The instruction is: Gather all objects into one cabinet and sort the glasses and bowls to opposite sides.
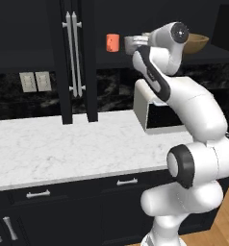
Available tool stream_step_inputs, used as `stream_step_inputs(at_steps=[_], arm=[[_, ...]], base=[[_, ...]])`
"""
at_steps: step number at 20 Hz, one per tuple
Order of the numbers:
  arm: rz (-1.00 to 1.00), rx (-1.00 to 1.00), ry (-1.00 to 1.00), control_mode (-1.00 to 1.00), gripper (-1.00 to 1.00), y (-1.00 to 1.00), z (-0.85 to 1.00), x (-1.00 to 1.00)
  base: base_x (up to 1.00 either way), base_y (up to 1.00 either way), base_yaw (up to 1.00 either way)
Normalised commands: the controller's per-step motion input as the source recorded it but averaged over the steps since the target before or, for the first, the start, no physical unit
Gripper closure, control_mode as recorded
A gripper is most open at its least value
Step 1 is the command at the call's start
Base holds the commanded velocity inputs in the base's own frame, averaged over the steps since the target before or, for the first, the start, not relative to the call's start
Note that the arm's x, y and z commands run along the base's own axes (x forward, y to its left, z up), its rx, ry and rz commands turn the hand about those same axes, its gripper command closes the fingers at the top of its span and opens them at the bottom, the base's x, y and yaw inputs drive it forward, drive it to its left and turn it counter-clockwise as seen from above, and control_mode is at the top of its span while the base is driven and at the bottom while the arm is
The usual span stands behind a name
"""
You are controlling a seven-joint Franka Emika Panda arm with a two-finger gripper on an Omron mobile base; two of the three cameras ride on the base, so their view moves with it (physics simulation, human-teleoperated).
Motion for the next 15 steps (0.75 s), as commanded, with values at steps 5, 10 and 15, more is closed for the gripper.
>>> stream_step_inputs(at_steps=[5, 10, 15], arm=[[0.00, 0.00, -0.18, -1.00, -1.00, 0.00, 0.00, -0.99], [0.00, 0.00, -0.19, -1.00, -1.00, 0.00, 0.00, -0.96], [0.00, 0.00, -0.16, -1.00, -1.00, 0.00, 0.19, -0.76]], base=[[0.00, 0.00, 0.00], [0.00, 0.00, 0.00], [0.00, 0.00, 0.00]])
